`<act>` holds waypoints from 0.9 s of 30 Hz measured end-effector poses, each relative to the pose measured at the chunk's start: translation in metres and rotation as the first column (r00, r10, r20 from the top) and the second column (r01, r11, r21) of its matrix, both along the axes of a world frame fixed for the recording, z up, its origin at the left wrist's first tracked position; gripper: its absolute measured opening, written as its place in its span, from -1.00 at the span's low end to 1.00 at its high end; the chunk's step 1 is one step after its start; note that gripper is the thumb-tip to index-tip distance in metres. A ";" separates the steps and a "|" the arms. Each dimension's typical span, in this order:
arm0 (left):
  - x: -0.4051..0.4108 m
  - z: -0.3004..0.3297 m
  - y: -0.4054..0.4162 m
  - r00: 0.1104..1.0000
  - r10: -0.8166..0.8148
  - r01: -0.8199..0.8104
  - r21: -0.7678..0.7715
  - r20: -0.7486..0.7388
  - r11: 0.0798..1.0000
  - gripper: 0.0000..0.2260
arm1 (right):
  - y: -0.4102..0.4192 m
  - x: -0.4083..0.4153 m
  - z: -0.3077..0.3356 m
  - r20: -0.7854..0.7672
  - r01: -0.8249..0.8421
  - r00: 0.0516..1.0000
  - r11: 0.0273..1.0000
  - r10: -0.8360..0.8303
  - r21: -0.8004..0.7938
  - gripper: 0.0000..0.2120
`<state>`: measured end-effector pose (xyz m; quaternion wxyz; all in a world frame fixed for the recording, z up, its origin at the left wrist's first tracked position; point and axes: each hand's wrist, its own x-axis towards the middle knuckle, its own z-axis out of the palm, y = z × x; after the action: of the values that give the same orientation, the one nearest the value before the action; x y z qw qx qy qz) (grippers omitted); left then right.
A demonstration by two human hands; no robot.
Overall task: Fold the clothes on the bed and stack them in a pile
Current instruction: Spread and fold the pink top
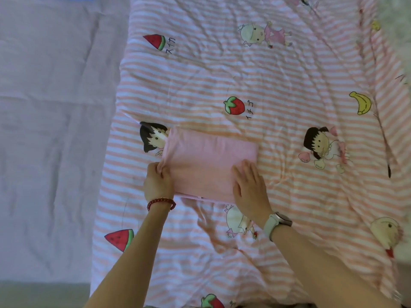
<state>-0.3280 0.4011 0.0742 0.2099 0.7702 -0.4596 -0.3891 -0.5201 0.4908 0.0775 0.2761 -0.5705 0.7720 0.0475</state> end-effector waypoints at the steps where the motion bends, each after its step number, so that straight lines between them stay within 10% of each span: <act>1: 0.004 -0.003 0.000 0.998 -0.040 0.038 0.039 0.051 0.999 -0.79 | 0.000 0.001 -0.002 0.003 -0.011 1.000 1.000 0.011 0.007 -0.55; 5: -0.005 -0.004 -0.009 0.915 -0.252 0.282 -0.054 0.315 0.958 -0.52 | -0.006 0.003 -0.005 -0.032 0.036 0.999 0.997 -0.038 -0.068 -0.53; 10: -0.034 -0.021 -0.022 0.381 -0.671 0.880 -0.026 0.636 0.474 -0.50 | -0.028 0.008 -0.012 -0.079 -0.088 0.994 0.971 0.073 -0.220 -0.51; 13: -0.034 -0.051 -0.039 0.208 -0.728 0.908 0.147 0.654 0.391 -0.52 | -0.046 0.005 -0.029 -0.159 -0.080 0.986 0.976 0.047 -0.204 -0.53; 22: -0.024 -0.063 -0.065 0.644 -0.626 0.714 -0.051 0.440 0.698 -0.50 | -0.025 -0.022 -0.055 -0.200 0.177 0.962 0.982 -0.185 -0.058 -0.50; 27: -0.005 -0.039 -0.042 0.910 -0.361 0.390 -0.124 0.205 0.912 -0.63 | -0.009 -0.009 -0.030 0.091 0.543 0.838 0.804 -0.539 -0.242 -0.59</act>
<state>-0.3329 0.3587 0.0353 0.1508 0.6792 -0.6464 -0.3132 -0.5287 0.4814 0.0475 0.2083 -0.3582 0.8995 -0.1388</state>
